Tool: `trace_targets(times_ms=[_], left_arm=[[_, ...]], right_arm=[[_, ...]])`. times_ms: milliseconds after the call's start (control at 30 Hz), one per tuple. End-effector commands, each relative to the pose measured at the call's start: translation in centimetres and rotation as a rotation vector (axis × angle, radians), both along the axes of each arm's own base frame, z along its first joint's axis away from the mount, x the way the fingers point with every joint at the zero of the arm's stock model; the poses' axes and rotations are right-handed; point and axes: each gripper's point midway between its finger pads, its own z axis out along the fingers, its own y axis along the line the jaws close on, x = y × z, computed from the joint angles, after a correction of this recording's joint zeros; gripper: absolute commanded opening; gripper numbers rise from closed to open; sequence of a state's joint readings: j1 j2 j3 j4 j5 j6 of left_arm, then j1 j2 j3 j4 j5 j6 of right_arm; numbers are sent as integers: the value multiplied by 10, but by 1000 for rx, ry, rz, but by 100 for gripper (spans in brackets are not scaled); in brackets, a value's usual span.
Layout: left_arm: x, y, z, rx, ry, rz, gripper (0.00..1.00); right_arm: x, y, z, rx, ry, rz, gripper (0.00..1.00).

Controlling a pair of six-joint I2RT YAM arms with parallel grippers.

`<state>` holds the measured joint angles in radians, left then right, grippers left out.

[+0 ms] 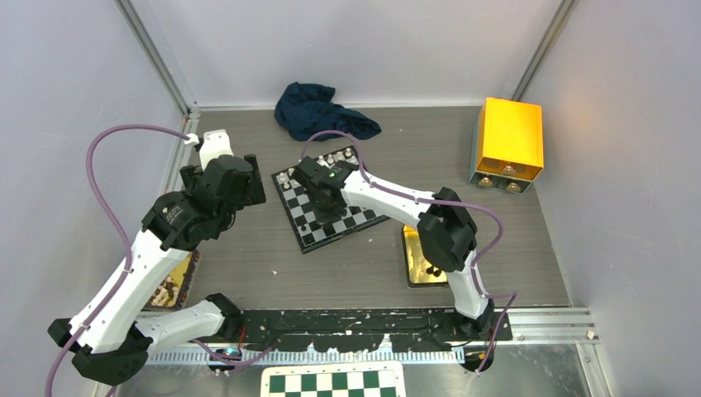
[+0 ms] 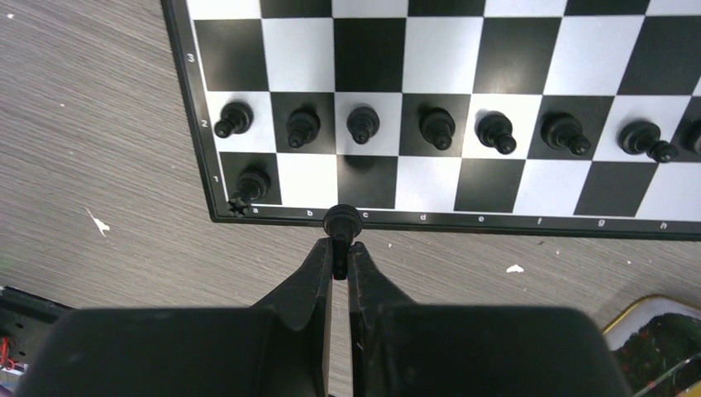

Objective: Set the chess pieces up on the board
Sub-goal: Place the chess piece on the chessboard.

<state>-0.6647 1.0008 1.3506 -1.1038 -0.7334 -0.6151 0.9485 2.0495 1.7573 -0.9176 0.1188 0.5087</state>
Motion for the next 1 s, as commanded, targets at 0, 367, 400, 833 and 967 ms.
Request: trace_targets(times_ms=[0,367,400,833,967], left_arm=[[3,5,9,2,-42,19,99],[2,4,4,-1,-29,13,99],[2,4,4,-1,-29,12,99],[2,2,-1,4,-19,-1,99],[2,2,-1,2,-19,-2,99]], right_arm=[[10,18,7,41,-77,29,0],[10,21,-9,-13,-83,7,1],[10,22,-10,-14,-88,4,1],[7,33,-11,5,-93,-14,1],[5,35,-14,13,-82,-12,1]])
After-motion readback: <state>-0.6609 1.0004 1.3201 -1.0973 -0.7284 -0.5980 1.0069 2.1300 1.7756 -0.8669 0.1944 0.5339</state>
